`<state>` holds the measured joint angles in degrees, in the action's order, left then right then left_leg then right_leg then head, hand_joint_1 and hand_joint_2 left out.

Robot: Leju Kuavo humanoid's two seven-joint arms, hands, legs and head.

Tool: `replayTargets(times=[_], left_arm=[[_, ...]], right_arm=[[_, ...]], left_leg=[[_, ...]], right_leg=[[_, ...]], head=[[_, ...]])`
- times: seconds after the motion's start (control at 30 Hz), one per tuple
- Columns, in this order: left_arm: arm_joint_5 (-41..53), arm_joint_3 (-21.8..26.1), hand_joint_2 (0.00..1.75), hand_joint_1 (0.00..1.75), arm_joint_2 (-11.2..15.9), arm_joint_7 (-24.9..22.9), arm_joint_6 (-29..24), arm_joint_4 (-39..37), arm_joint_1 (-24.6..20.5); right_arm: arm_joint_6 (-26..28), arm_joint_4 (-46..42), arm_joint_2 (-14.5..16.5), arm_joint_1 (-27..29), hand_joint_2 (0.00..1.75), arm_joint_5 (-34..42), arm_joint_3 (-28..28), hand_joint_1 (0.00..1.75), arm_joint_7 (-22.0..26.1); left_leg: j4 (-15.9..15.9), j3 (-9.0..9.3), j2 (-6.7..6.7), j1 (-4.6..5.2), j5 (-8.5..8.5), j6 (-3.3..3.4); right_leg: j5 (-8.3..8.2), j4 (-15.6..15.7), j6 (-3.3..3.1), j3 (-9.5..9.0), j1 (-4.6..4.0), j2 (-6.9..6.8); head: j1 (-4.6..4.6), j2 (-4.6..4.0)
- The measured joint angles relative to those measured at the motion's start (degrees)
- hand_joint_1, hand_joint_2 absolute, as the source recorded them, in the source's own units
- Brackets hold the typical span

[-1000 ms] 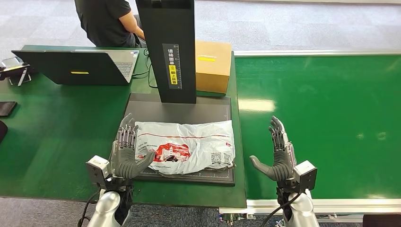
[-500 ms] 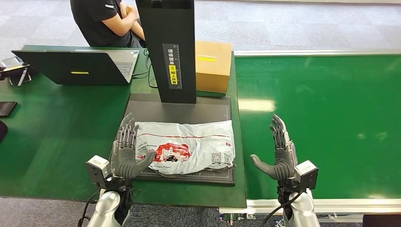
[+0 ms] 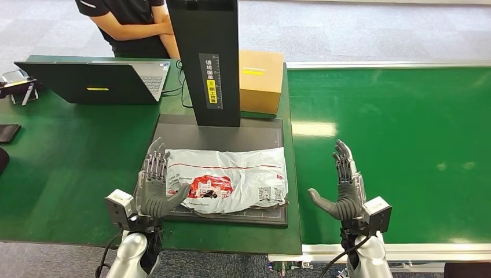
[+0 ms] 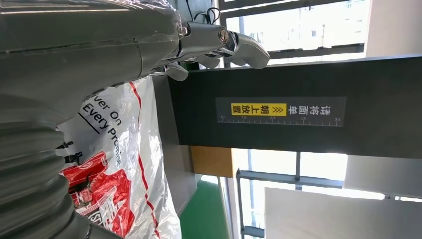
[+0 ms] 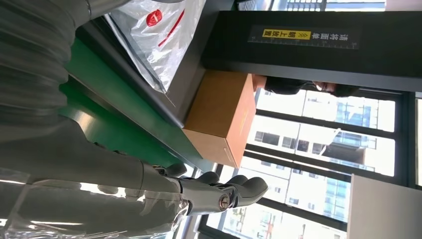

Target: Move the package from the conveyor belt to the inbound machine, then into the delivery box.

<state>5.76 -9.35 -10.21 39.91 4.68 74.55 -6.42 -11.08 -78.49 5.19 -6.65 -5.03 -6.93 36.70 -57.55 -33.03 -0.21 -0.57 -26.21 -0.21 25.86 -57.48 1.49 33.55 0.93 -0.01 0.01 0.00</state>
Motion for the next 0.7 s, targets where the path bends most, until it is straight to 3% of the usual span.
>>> replayTargets(times=[0.57, 0.7], left_arm=[[-0.3, 0.0, 1.75, 0.0, 0.03, 0.02, 0.2, 0.0, 0.05], [0.46, -0.16, 1.75, 0.0, 0.06, -1.87, 1.82, -0.03, 0.04]], right_arm=[[0.25, -0.43, 0.02, 0.21, 1.75, -0.1, -0.55, 0.0, -0.01], [0.07, -0.43, 0.03, 0.26, 1.75, -0.23, -0.62, 0.0, -0.06]], left_leg=[[0.0, 0.0, 0.0, 0.0, 0.0, 0.0], [0.0, 0.0, 0.0, 0.0, 0.0, 0.0]], right_leg=[[0.0, 0.0, 0.0, 0.0, 0.0, 0.0], [0.0, 0.0, 0.0, 0.0, 0.0, 0.0]], head=[[0.0, 0.0], [0.01, 0.0]])
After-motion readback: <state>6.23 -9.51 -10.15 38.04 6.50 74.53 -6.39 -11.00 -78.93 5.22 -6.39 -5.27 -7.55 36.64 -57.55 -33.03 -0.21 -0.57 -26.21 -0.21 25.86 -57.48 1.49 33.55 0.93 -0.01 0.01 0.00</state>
